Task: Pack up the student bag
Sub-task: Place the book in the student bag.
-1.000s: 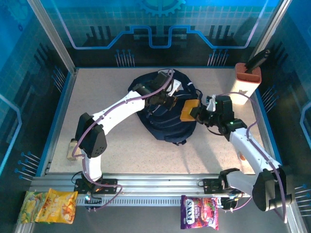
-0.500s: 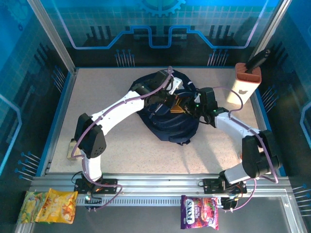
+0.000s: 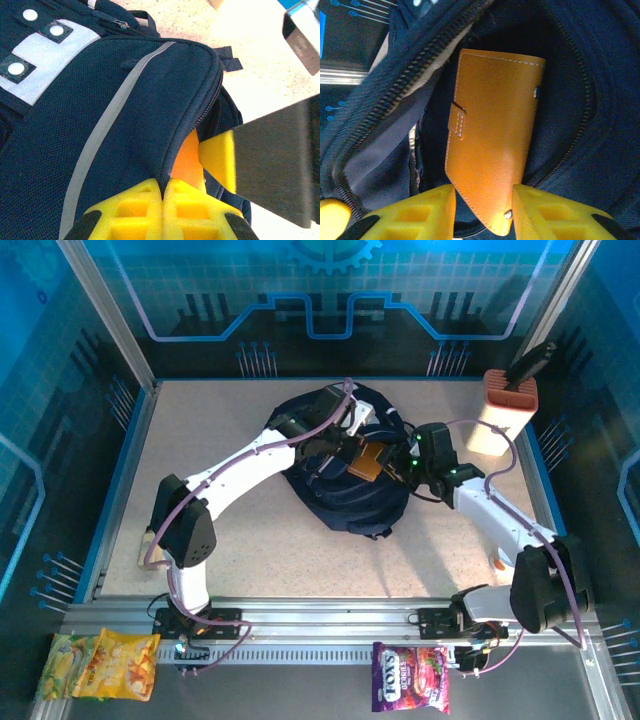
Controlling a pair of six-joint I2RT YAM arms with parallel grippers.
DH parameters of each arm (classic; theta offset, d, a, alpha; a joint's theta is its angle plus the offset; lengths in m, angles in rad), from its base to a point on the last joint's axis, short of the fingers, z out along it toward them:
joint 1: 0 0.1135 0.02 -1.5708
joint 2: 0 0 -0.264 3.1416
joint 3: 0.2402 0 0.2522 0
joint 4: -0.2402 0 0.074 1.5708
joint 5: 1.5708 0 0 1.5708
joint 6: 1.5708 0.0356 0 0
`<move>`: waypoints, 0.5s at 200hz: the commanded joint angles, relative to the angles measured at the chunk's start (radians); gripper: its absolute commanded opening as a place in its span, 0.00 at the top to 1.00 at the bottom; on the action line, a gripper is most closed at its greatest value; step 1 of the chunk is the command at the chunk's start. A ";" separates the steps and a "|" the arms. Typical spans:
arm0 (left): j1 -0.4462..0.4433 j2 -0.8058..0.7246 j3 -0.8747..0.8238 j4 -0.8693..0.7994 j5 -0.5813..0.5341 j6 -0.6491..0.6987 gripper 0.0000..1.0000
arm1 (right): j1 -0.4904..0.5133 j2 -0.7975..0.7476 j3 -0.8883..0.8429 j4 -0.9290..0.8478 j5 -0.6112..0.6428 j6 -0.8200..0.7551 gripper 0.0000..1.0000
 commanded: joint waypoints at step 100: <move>0.000 -0.075 0.019 0.055 0.016 -0.038 1.00 | 0.070 0.279 0.167 0.133 -0.011 0.030 0.91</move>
